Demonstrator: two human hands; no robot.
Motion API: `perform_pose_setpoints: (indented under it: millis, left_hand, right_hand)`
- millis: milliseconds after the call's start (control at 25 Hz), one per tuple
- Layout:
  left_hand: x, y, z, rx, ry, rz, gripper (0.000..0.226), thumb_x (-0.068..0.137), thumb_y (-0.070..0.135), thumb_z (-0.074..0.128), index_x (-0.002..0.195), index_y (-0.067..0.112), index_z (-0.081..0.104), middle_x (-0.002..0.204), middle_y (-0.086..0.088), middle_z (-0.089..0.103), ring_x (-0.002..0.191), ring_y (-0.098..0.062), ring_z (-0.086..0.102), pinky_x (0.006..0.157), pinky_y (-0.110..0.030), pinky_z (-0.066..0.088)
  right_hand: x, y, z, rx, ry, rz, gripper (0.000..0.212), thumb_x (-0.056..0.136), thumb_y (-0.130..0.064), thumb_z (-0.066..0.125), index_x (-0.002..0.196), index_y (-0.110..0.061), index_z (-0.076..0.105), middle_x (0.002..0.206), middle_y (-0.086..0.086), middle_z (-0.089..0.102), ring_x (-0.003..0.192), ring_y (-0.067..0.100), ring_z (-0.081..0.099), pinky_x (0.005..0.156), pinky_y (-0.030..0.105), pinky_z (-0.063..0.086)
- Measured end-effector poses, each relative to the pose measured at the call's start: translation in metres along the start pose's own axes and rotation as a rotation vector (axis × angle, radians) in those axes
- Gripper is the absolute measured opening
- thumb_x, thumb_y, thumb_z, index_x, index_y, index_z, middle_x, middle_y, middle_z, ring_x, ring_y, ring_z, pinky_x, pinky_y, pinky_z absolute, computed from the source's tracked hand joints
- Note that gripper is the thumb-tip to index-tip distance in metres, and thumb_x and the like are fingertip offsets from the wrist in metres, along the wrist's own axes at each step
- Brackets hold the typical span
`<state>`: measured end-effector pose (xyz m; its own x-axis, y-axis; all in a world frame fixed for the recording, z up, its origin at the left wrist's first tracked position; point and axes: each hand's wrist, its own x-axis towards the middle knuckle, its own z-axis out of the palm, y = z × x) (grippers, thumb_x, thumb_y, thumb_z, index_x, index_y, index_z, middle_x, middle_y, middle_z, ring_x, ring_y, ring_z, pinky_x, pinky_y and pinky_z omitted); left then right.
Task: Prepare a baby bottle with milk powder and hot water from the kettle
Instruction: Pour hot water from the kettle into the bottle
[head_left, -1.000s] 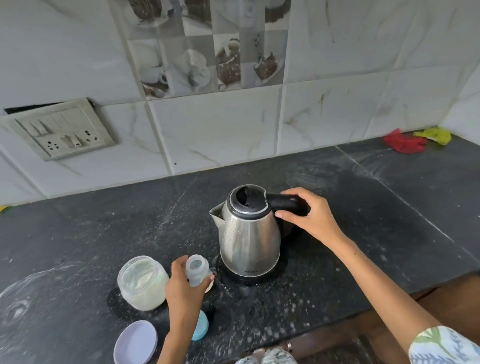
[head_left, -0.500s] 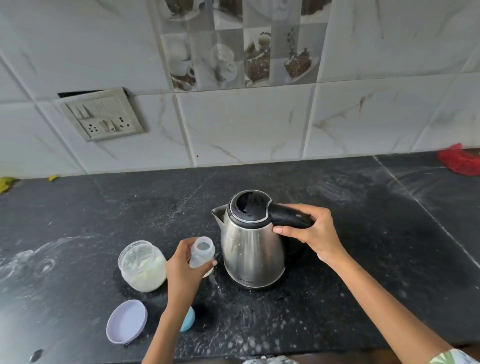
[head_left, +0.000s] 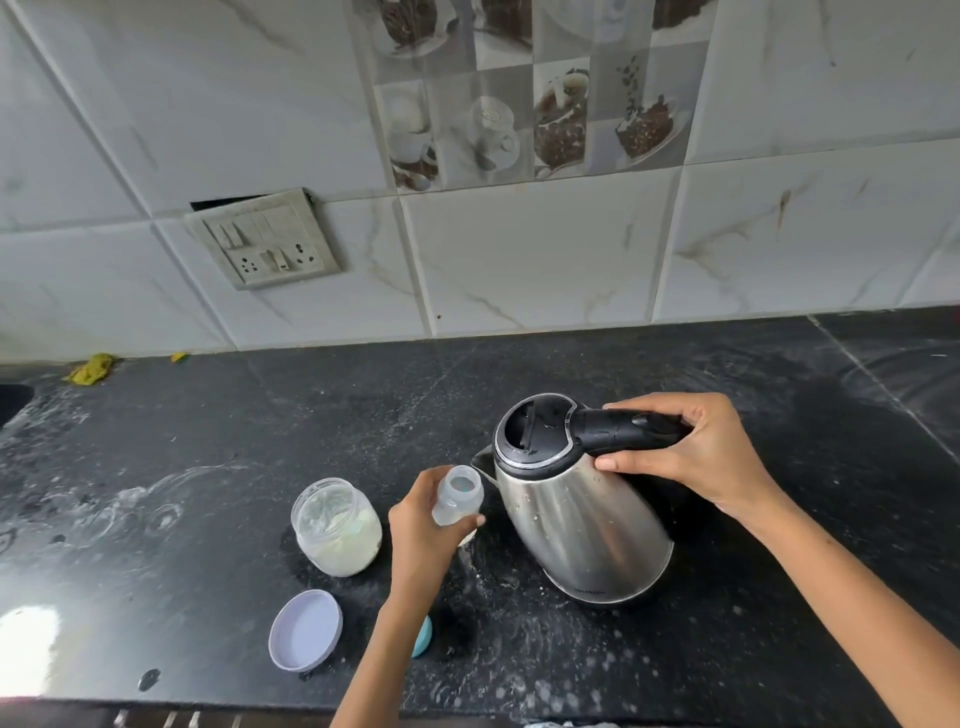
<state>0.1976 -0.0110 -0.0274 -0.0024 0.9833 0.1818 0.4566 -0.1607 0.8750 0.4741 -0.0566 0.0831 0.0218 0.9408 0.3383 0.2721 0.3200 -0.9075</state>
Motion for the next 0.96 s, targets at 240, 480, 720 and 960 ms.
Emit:
perform_pose_setpoints:
  millis: [240,480,720,960]
  left_hand:
    - [0.0,-0.002,-0.001,0.0,-0.007,-0.011,0.063,0.057,0.008,0.09,0.097,0.044,0.056,0.093,0.02,0.069,0.09,0.004,0.064,0.076,-0.01,0.046]
    - [0.006,-0.004,-0.004,-0.001,0.001,-0.013,0.059,0.058,0.007,0.089,0.104,0.03,0.061,0.094,0.018,0.068,0.091,0.003,0.064,0.076,-0.013,0.047]
    - [0.01,-0.004,-0.005,-0.004,0.005,-0.015,0.057,0.058,0.006,0.089,0.105,0.027,0.063,0.094,0.017,0.069,0.089,0.004,0.063,0.072,-0.006,0.045]
    - [0.013,-0.004,-0.007,-0.013,0.015,0.002,0.057,0.058,0.006,0.089,0.105,0.026,0.064,0.094,0.015,0.07,0.088,0.001,0.065,0.074,-0.009,0.047]
  right_hand:
    - [-0.001,-0.01,0.006,-0.03,-0.01,-0.007,0.049,0.046,-0.022,0.092,0.093,-0.018,0.078,0.087,-0.006,0.079,0.083,0.01,0.074,0.078,0.018,0.056]
    - [0.002,-0.014,0.009,-0.07,-0.01,0.003,0.048,0.045,-0.027,0.091,0.092,-0.023,0.078,0.087,-0.008,0.078,0.083,0.009,0.074,0.08,0.021,0.056]
    - [0.008,-0.015,0.012,-0.108,-0.009,0.017,0.05,0.044,-0.034,0.091,0.092,-0.025,0.079,0.087,-0.008,0.078,0.084,0.01,0.074,0.085,0.032,0.058]
    - [0.012,-0.017,0.013,-0.139,-0.029,0.011,0.048,0.045,-0.035,0.091,0.091,-0.027,0.078,0.086,-0.011,0.078,0.084,0.006,0.073,0.081,0.019,0.055]
